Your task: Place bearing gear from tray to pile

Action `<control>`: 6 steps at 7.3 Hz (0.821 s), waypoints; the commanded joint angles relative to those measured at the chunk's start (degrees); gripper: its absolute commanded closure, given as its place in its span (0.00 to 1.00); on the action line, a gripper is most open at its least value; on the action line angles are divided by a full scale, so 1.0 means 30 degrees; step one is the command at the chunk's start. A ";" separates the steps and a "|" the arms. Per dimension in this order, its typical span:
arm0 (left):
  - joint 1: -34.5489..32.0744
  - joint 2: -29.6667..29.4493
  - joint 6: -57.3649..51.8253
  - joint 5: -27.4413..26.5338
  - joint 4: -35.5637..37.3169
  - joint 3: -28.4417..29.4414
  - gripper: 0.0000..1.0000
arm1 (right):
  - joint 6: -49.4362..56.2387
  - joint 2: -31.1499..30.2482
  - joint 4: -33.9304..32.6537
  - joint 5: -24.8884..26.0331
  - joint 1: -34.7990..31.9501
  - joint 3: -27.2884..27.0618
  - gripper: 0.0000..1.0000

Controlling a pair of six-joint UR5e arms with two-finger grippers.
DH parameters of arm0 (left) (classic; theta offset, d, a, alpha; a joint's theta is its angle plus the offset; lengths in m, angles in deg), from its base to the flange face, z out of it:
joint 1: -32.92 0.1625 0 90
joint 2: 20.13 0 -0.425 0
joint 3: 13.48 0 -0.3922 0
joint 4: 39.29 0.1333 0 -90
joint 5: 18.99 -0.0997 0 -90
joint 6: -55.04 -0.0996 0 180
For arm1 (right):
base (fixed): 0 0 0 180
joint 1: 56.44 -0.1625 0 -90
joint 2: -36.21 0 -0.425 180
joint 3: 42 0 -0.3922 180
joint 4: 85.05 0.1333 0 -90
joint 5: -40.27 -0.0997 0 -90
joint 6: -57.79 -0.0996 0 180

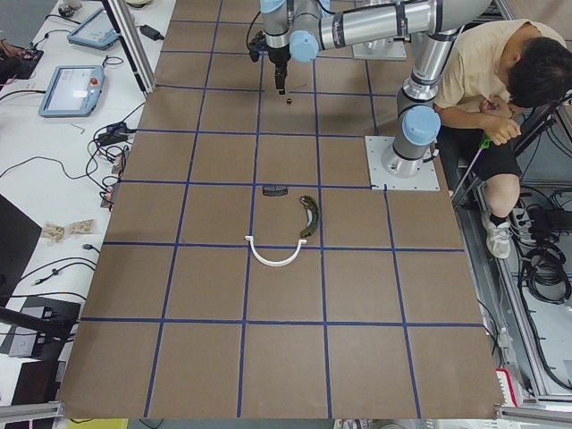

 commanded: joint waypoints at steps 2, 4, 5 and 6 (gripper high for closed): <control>-0.2094 -0.2505 -0.0032 0.0211 0.3499 -0.0393 0.00 | 0.6692 0.3308 -0.4568 -0.0309 0.5224 0.0185 0.00; -0.3124 -0.3767 -0.0062 0.0182 0.5230 -0.0801 0.00 | 0.8161 0.4752 -0.4754 -0.0546 0.5999 0.0769 0.00; -0.3156 -0.4121 -0.0207 0.0182 0.6485 -0.1500 0.03 | 0.8548 0.5454 -0.4986 -0.0488 0.6001 0.1179 0.07; -0.3156 -0.4472 -0.0701 0.0182 0.7774 -0.2435 0.06 | 0.9393 0.6070 -0.5249 -0.0401 0.6001 0.1502 0.11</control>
